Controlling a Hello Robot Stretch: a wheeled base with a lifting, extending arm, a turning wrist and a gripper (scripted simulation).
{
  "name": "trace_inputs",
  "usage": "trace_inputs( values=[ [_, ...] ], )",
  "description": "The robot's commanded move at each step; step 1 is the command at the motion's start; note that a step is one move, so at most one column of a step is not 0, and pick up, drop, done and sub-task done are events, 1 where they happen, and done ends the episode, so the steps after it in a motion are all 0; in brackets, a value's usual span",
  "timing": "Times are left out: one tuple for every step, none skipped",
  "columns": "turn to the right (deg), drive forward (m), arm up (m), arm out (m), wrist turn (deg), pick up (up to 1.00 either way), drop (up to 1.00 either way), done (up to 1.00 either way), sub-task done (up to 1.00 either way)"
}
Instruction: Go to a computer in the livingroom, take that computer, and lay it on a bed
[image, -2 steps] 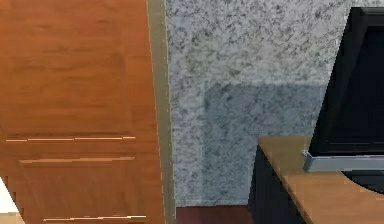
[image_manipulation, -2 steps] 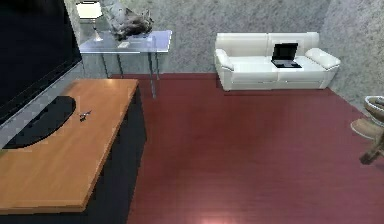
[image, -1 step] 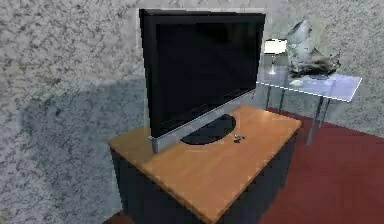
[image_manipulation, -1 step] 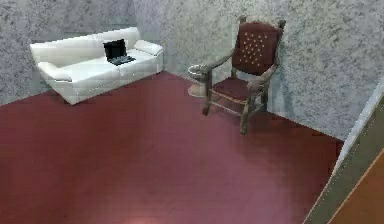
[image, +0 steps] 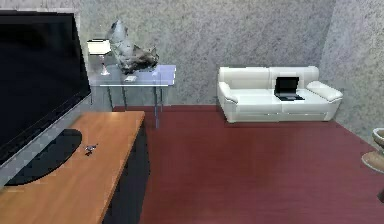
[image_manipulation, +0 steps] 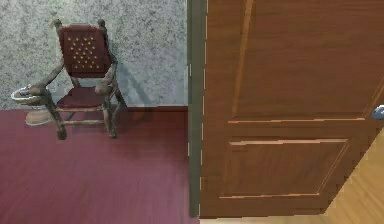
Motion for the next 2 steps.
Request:
trace_inputs(
  values=[
    [21.0, 0.0, 0.0, 0.0, 0.0, 0.0, 0.0, 0.0, 0.0],
    [0.0, 1.0, 0.0, 0.0, 0.0, 0.0, 0.0, 0.0, 0.0]
  ],
)
